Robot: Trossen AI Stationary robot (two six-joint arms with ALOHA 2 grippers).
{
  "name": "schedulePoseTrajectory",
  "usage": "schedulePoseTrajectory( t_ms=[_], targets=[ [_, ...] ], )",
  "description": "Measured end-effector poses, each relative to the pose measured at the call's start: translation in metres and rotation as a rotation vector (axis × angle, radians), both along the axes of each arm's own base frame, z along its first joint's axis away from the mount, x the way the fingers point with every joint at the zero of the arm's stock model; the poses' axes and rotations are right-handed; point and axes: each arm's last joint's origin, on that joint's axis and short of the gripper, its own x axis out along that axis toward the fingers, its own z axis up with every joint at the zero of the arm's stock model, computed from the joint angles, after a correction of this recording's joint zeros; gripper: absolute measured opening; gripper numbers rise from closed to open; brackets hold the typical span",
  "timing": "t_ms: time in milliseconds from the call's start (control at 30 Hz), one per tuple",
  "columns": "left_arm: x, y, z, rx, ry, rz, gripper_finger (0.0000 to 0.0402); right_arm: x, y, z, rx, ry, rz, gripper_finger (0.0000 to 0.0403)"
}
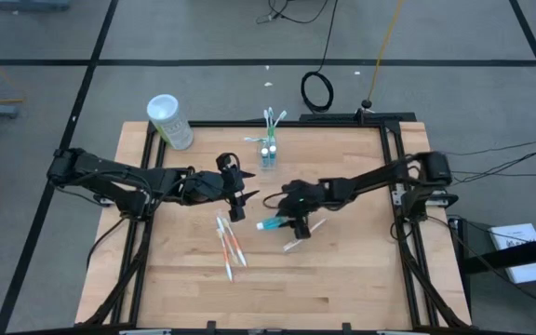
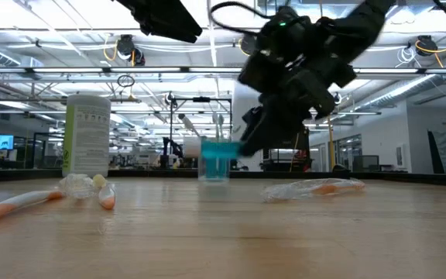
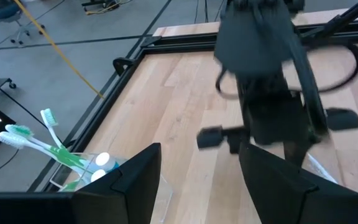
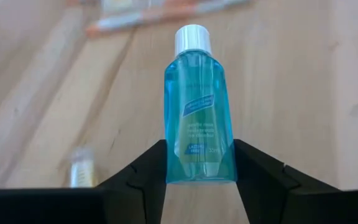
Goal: Pick & Place toothbrushing station
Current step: Put the blue mouthwash bottle into the transparent organizer
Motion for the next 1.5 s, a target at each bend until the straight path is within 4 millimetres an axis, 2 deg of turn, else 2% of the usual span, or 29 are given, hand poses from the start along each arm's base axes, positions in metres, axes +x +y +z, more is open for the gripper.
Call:
schedulePoseTrajectory(
  t_ms=[200, 333, 500, 633, 833, 1067, 1500],
  targets=[
    [0.000, 0.001, 0.000, -0.005, -0.006, 0.009, 0.0225, -0.034, -0.012, 0.005, 0.069, -0.256, -0.103, 0.0159],
    [0.003, 0.005, -0.002, -0.068, -0.024, 0.053, 0.0225, -0.057, -0.019, 0.013, 0.106, -0.404, -0.151, 0.0154],
    [0.011, 0.007, -0.010, -0.115, -0.025, 0.080, 0.0225, -0.080, -0.020, 0.022, 0.090, -0.511, -0.225, 0.0157],
    [0.020, 0.006, -0.018, -0.061, -0.001, 0.035, 0.0225, -0.091, -0.020, 0.027, 0.080, -0.553, -0.248, 0.0159],
    [0.029, 0.004, -0.027, 0.011, 0.037, -0.072, 0.0225, -0.095, -0.018, 0.032, 0.081, -0.577, -0.241, 0.0155],
    [0.040, 0.000, -0.032, -0.038, 0.002, -0.157, 0.0225, -0.095, -0.018, 0.032, 0.076, -0.584, -0.241, 0.0157],
    [0.056, 0.002, -0.041, -0.035, -0.063, -0.146, 0.0225, -0.095, -0.018, 0.033, 0.080, -0.593, -0.239, 0.0156]
  ],
)
